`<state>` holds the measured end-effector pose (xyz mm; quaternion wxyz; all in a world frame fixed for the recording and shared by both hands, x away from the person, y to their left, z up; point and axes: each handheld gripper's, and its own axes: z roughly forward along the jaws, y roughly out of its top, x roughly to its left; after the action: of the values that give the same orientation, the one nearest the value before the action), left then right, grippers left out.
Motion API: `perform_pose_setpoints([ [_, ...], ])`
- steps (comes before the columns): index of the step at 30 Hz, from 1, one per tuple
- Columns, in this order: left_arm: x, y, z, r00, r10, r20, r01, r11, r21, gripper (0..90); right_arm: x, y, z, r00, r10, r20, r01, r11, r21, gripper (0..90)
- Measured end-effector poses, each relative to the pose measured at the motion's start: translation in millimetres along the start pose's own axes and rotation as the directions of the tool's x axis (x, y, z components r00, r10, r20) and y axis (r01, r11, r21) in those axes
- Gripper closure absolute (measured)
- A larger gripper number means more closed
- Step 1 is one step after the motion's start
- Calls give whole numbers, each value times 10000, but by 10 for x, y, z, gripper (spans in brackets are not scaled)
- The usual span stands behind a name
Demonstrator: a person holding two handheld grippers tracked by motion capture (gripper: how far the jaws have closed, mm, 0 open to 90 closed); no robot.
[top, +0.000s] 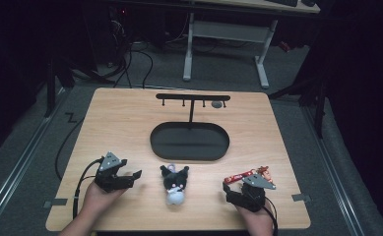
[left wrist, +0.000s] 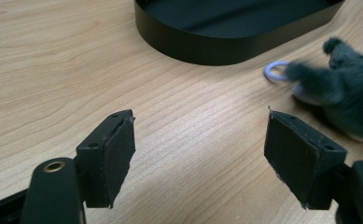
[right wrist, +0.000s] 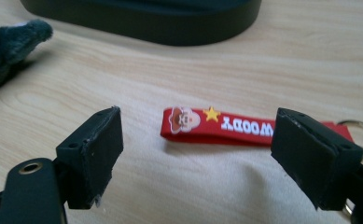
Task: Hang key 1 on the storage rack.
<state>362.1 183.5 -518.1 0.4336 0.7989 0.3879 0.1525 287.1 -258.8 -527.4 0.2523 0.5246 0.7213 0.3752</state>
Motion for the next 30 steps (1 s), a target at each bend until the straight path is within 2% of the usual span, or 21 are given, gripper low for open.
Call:
perform_pose_setpoints([
  [2, -11, 8, 5, 10000, 84, -48, -84, 10000, -30, 257, 1, 5, -14, 10000, -80, 39, 81, 9996, -267, 156],
  [7, -10, 12, 42, 10000, 8, -4, -8, 10000, -40, 271, 20, 20, -55, 9984, -552, 87, 553, 9984, -87, 146],
  [11, -26, 4, 41, 10000, 72, 9, -72, 10000, 31, 271, 24, 24, -63, 9986, -528, -27, 528, 9986, -35, 139],
  [15, -44, -1, 16, 9997, 251, 26, -251, 9997, 10, 271, 52, 38, -42, 9974, -715, -53, 715, 9974, 28, 131],
  [21, -44, -3, 29, 9996, 297, -24, -297, 9996, 16, 274, 80, 33, -6, 9957, -913, -131, 917, 9952, 334, 139],
  [30, -51, -6, 33, 9994, 335, 8, -335, 9994, 94, 274, 70, 29, -14, 9952, -958, -183, 962, 9952, 200, 140],
])
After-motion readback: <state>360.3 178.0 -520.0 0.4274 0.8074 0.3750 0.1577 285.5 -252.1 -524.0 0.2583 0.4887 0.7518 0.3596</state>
